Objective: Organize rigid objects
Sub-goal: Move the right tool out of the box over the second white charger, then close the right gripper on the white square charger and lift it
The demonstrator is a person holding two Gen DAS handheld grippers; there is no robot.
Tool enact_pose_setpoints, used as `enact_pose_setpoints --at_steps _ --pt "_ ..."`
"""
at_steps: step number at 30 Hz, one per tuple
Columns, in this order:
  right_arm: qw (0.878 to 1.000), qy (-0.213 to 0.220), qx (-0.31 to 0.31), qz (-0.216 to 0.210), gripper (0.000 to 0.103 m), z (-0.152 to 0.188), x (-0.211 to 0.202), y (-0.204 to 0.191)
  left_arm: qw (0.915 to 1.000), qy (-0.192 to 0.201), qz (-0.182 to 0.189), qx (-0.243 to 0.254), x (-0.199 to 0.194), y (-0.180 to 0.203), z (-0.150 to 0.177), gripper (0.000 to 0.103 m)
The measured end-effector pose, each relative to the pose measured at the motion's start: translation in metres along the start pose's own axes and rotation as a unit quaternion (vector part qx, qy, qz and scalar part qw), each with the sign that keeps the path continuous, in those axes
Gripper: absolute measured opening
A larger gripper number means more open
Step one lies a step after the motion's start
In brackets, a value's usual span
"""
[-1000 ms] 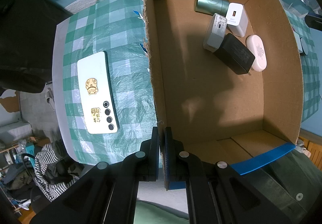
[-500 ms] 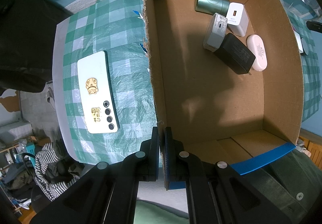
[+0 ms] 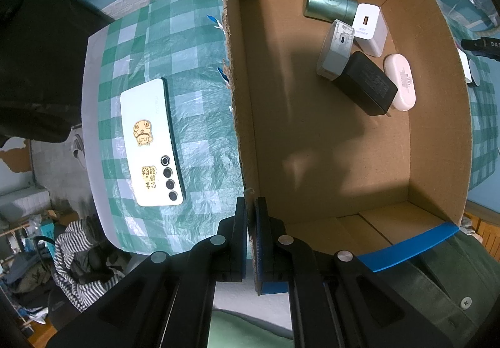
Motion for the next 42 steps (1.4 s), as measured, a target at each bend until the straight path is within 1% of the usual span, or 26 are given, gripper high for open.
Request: enact_pose_setpoints --at_steps 3,8,9,10,13,21,26,32,36,42 --pt "1.0 -0.005 0.0 0.011 0.054 -0.002 0.008 0.006 1.0 -0.001 0.0 -0.002 0.0 -0.001 0.0 0.005" --pt "1.0 -0.016 0.004 0.017 0.054 -0.001 0.02 0.012 1.0 -0.001 0.0 -0.005 0.0 -0.002 0.001 0.005" --pt "1.0 -0.019 0.004 0.017 0.056 0.0 0.023 0.013 1.0 -0.001 0.0 -0.006 0.0 -0.002 0.0 0.005" --pt "1.0 -0.015 0.003 0.016 0.059 -0.001 0.023 0.012 1.0 -0.001 0.0 -0.006 0.001 -0.002 0.0 0.005" --pt "1.0 -0.014 -0.005 0.018 0.064 -0.002 0.024 0.01 1.0 -0.002 0.001 -0.007 0.001 -0.002 0.0 0.005" --pt "1.0 0.005 -0.01 0.021 0.064 -0.013 0.027 0.012 1.0 -0.002 0.001 -0.008 0.001 -0.002 0.0 0.005" --pt "0.999 -0.021 -0.013 0.035 0.064 -0.009 0.036 0.014 1.0 -0.002 0.0 -0.007 0.001 -0.001 -0.001 0.005" --pt "1.0 -0.027 -0.005 -0.004 0.064 -0.001 0.038 -0.002 1.0 -0.002 0.0 -0.006 0.002 -0.002 0.0 0.005" --pt "0.999 -0.036 -0.013 -0.01 0.064 0.005 0.041 -0.013 1.0 -0.002 0.0 -0.006 0.002 -0.002 0.0 0.005" --pt "0.998 -0.046 -0.013 -0.032 0.064 0.015 0.044 -0.03 1.0 -0.002 0.0 -0.006 0.002 -0.002 0.0 0.005"
Point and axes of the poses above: each gripper's, at about its wrist camera, not at the fingertips, and x roughly the way its jaws point, y to its right, z to its underside, the point moved 8 cm from there along x, roughly the way its jaws point, and after that the axes turned 8 degrees about -x, right-handed, at the moved point
